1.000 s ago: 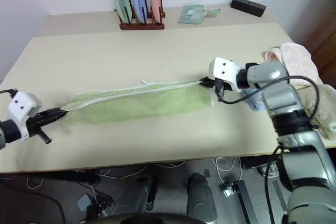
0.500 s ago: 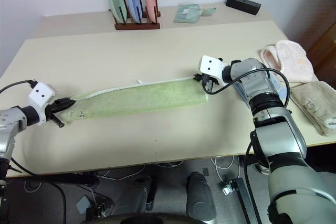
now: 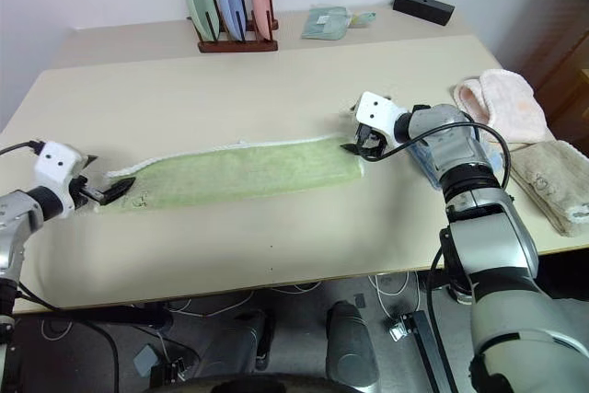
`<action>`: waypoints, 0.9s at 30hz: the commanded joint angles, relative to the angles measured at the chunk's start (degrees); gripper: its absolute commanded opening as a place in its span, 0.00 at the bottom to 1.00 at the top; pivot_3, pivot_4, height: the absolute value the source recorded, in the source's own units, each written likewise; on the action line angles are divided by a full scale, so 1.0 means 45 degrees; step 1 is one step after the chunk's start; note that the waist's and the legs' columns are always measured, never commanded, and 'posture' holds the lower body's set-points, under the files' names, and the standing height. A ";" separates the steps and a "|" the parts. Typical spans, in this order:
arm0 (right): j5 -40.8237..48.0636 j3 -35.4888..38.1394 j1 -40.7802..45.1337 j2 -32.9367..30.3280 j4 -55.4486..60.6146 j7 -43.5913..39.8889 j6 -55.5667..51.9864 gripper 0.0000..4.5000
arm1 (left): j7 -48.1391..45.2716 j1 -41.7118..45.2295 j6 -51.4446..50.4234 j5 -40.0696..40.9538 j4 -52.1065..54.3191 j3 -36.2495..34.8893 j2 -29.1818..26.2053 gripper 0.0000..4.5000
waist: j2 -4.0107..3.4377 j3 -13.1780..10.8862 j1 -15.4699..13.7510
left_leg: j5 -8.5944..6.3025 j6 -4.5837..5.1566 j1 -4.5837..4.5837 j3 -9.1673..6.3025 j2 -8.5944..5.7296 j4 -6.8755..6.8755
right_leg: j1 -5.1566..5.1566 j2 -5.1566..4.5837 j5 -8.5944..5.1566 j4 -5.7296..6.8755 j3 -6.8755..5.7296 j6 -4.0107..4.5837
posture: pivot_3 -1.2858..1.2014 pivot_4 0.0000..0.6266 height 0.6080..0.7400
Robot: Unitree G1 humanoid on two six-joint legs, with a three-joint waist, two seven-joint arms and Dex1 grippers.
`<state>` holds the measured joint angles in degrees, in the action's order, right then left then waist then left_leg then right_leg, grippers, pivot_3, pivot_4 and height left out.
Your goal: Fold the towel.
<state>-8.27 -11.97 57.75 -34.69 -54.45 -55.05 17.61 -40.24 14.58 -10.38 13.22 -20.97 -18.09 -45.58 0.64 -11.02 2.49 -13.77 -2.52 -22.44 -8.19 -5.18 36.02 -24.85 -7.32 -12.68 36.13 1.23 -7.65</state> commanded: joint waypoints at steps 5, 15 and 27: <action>0.3064 0.2772 -0.3240 -0.1737 0.7376 -0.0504 -0.4930 0.99 | 0.1206 -0.1580 -0.1521 0.1588 0.3001 -0.2527 0.0371 1.00 | 0.0006 0.0005 -0.0029 | -0.0009 -0.0004 -0.0003 0.0000 0.0004 0.0004 | 0.0003 -0.0001 0.0000 -0.0003 0.0001 -0.0003 | 0.52 0.24 0.97; 0.9453 0.6914 -0.8909 0.0771 1.6930 0.4185 -1.7298 0.99 | 0.1260 -0.3066 -0.1378 0.1312 0.8382 -0.0126 0.1419 1.00 | 0.0010 0.0017 -0.0375 | -0.0012 0.0000 0.0010 0.0008 0.0031 0.0032 | 0.0037 -0.0007 0.0001 -0.0013 0.0018 0.0000 | 0.52 0.24 0.97; 1.0530 1.1443 -0.7924 0.7338 1.8929 1.0249 -2.4407 0.99 | 0.0110 -0.2948 -0.0940 0.0428 1.1302 0.5144 0.2722 1.00 | -0.0009 0.0032 -0.0362 | -0.0013 0.0004 0.0017 0.0028 0.0020 0.0025 | 0.0038 0.0012 0.0002 -0.0018 0.0024 0.0005 | 0.52 0.24 0.97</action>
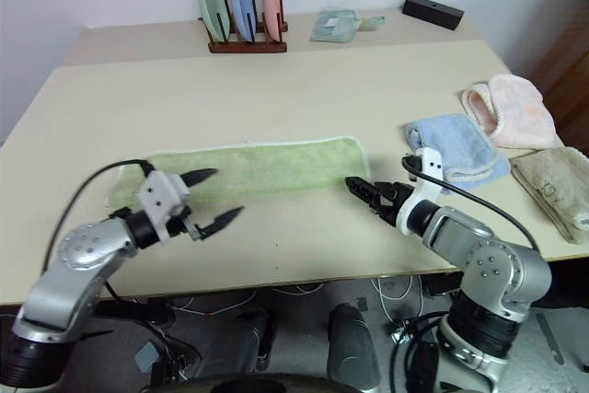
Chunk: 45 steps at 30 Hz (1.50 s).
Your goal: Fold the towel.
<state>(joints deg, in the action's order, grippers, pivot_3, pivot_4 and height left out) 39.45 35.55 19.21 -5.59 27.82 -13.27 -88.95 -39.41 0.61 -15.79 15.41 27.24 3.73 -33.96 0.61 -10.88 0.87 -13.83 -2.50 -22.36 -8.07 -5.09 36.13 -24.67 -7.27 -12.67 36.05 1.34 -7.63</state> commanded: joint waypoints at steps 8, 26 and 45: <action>-0.0861 0.3359 0.3030 0.3326 -0.0945 0.3482 -0.0788 0.99 | 0.0002 -0.0126 0.0333 -0.0200 0.0947 0.0594 0.0357 1.00 | -0.0022 0.0013 -0.0024 | 0.0000 0.0001 0.0001 -0.0004 0.0000 -0.0001 | 0.0000 0.0007 0.0000 0.0000 -0.0001 0.0000 | 0.52 0.24 0.97; -0.0747 0.3454 0.3521 0.3047 -0.1669 0.4627 0.0318 0.02 | 0.0234 -0.0446 0.0249 -0.0312 0.1044 0.0612 0.0369 1.00 | -0.0033 0.0018 0.0058 | -0.0001 0.0005 0.0012 -0.0006 0.0002 -0.0008 | 0.0011 0.0013 -0.0001 -0.0002 -0.0002 0.0001 | 0.52 0.24 0.97; 0.2522 0.3046 0.1312 0.2845 -0.0445 0.5049 -0.0789 0.98 | -0.0060 -0.0249 0.0589 -0.0378 0.0395 0.0851 0.0498 1.00 | -0.0036 0.0022 0.0079 | -0.0007 0.0014 0.0015 -0.0011 0.0022 -0.0020 | 0.0015 0.0033 -0.0007 -0.0018 -0.0004 0.0001 | 0.52 0.24 0.97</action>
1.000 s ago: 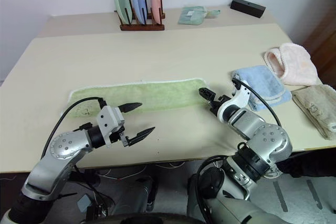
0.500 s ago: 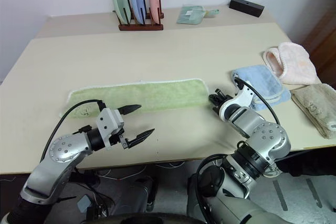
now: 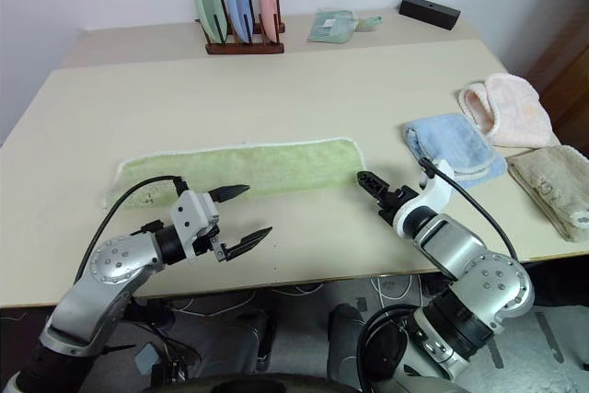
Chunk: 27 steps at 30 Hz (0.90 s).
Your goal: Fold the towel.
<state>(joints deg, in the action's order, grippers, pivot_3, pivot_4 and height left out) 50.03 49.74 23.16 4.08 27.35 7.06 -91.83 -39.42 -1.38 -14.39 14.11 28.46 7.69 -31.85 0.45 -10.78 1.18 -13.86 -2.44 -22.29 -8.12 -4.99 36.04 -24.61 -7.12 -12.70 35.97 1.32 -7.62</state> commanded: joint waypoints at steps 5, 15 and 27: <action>-0.0301 0.0257 0.1624 0.1895 -0.1442 0.1167 -0.0083 0.98 | -0.0066 0.0315 0.0365 -0.0173 -0.0020 -0.0079 0.0054 1.00 | 0.0000 0.0004 0.0036 | 0.0000 0.0000 0.0000 0.0000 0.0031 -0.0003 | -0.0001 0.0032 0.0005 -0.0013 0.0000 0.0009 | 0.52 0.24 0.97; 0.0049 0.0309 0.2308 0.1987 -0.3463 0.2140 0.1528 0.55 | 0.0094 -0.0057 0.0118 -0.0255 0.0506 -0.0318 -0.0129 1.00 | 0.0005 0.0010 0.0220 | -0.0001 0.0001 0.0009 0.0013 0.0115 -0.0004 | 0.0015 0.0077 0.0029 -0.0048 -0.0003 0.0045 | 0.52 0.24 0.97; 0.1253 -0.0405 0.2214 0.0244 -0.2954 0.2657 0.2173 0.01 | 0.0177 0.0081 -0.0027 -0.0263 0.0514 -0.0259 -0.0174 1.00 | -0.0011 0.0001 0.0293 | -0.0002 0.0003 0.0007 0.0019 0.0145 -0.0031 | 0.0012 0.0107 0.0043 -0.0088 -0.0009 0.0064 | 0.52 0.24 0.97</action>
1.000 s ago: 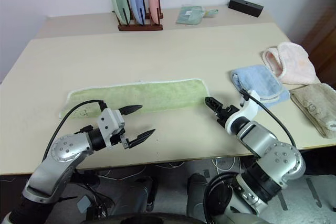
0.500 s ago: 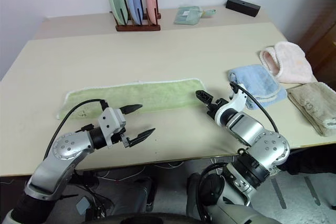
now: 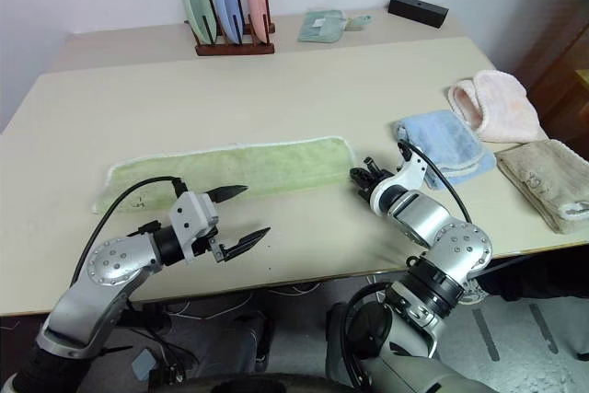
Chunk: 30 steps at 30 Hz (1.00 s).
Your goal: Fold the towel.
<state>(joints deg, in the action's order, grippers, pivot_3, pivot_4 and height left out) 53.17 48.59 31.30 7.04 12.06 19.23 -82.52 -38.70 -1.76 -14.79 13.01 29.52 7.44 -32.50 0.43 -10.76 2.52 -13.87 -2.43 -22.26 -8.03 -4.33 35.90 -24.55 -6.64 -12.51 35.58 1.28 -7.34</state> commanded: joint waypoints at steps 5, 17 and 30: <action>0.0748 -0.0709 0.0453 -0.3781 0.0746 -0.1334 -0.0317 0.01 | -0.0039 0.0489 0.0283 -0.0089 -0.0216 -0.0126 0.0063 1.00 | -0.0040 -0.0024 -0.0183 | 0.0000 0.0000 -0.0035 0.0002 -0.0019 0.0016 | -0.0004 -0.0015 0.0001 -0.0036 -0.0001 -0.0001 | 0.52 0.24 0.97; -0.1189 -0.8650 -0.0180 -0.8990 0.3112 -0.6594 0.2066 0.01 | 0.0017 0.1320 0.0954 -0.0415 -0.1493 -0.0104 0.0391 1.00 | -0.0029 -0.0023 -0.0320 | -0.0023 0.0041 -0.0027 0.0039 -0.0004 0.0019 | 0.0006 -0.0003 0.0004 -0.0060 -0.0003 -0.0003 | 0.52 0.24 0.97; -0.5612 -1.5640 -0.0080 -0.8031 0.2174 -0.9125 0.5996 0.01 | 0.0370 0.0787 0.0905 -0.0616 -0.1095 -0.0144 0.0567 1.00 | -0.0005 -0.0027 -0.0409 | -0.0024 0.0038 -0.0044 0.0021 -0.0008 0.0035 | 0.0006 -0.0016 0.0009 -0.0084 -0.0006 -0.0004 | 0.52 0.24 0.97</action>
<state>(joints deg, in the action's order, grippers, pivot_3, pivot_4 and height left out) 29.46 -21.93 30.27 -29.81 21.47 -21.05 -57.49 -37.27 2.24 -11.72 10.57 22.46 7.69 -29.99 0.41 -10.88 0.68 -13.98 -2.26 -22.46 -7.94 -4.37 36.05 -24.53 -6.71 -12.47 35.20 1.25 -7.35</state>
